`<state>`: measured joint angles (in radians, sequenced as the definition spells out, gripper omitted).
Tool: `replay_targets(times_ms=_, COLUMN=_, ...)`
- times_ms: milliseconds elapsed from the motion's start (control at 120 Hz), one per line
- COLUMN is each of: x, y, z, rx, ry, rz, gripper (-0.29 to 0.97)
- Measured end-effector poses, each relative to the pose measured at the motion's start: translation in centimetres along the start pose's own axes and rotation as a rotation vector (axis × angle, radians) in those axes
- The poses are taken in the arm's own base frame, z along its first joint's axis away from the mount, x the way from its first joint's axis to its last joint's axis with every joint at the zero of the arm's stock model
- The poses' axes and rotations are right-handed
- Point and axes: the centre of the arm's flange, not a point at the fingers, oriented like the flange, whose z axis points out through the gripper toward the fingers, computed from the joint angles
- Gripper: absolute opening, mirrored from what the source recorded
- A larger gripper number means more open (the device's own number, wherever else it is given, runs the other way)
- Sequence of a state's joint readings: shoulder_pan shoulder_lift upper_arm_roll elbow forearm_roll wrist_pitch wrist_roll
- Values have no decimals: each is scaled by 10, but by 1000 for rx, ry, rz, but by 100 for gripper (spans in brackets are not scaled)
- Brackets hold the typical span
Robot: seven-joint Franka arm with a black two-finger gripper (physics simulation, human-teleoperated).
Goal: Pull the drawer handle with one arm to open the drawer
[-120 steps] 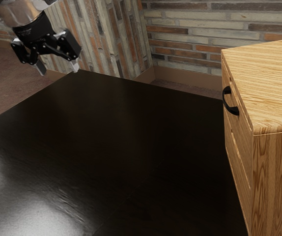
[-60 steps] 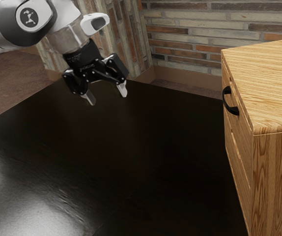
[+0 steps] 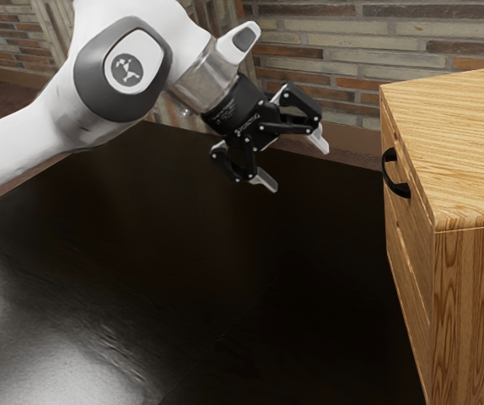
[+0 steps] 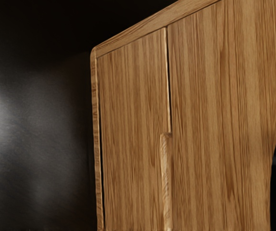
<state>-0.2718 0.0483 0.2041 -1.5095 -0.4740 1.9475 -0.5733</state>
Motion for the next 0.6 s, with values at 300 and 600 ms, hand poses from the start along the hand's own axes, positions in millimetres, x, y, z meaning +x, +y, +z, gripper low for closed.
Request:
replay_targets(times_ms=300, x=-25, y=17, z=35, rx=-24, ry=-5, rz=-27, gripper=68)
replay_targets(times_ms=600, x=3, y=17, z=48, rx=-55, ry=66, rz=-83, gripper=68)
